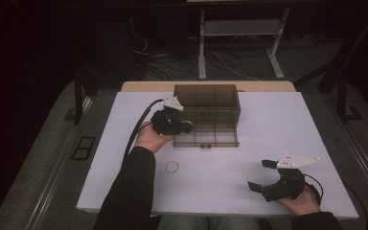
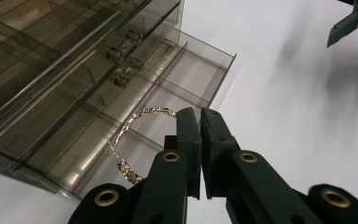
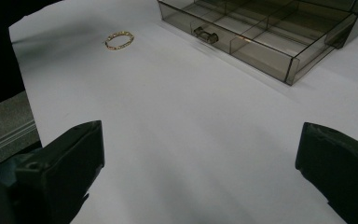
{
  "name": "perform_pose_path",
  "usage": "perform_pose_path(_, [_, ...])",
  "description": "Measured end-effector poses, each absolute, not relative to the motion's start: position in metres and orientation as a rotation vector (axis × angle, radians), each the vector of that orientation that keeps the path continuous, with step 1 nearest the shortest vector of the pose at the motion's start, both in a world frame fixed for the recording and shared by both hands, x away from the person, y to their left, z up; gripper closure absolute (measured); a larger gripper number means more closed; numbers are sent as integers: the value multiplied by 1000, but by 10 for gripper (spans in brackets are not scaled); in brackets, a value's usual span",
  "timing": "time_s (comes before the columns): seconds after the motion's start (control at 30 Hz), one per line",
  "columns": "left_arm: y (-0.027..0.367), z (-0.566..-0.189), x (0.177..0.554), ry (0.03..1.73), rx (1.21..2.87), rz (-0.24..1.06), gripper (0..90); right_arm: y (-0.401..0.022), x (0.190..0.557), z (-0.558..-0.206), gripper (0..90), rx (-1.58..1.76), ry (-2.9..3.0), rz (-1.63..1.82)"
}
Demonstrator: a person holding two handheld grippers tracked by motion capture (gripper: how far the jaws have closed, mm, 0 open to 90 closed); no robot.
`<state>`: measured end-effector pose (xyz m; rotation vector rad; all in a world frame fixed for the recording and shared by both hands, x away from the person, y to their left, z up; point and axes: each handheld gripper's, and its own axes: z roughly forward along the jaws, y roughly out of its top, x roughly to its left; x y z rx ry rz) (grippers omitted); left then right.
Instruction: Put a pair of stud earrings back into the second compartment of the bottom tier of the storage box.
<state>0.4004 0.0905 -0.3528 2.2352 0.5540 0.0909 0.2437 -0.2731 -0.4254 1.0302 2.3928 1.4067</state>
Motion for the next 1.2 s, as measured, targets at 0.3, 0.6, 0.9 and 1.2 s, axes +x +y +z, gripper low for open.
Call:
perform_pose_path(0.3, [85, -356, 402, 560, 2176, 99, 861, -273, 244, -425, 6, 1029, 2394, 1406])
perform_pose_path(0.6, [76, -364, 405, 568, 2147, 84, 861, -273, 244, -425, 6, 1027, 2394, 1407])
perform_pose_path(0.9, [59, -378, 405, 540, 2179, 46, 861, -273, 244, -425, 6, 1026, 2395, 1406])
perform_pose_path(1.2, [52, -383, 407, 542, 2191, 43, 861, -273, 244, -425, 6, 1023, 2396, 1403])
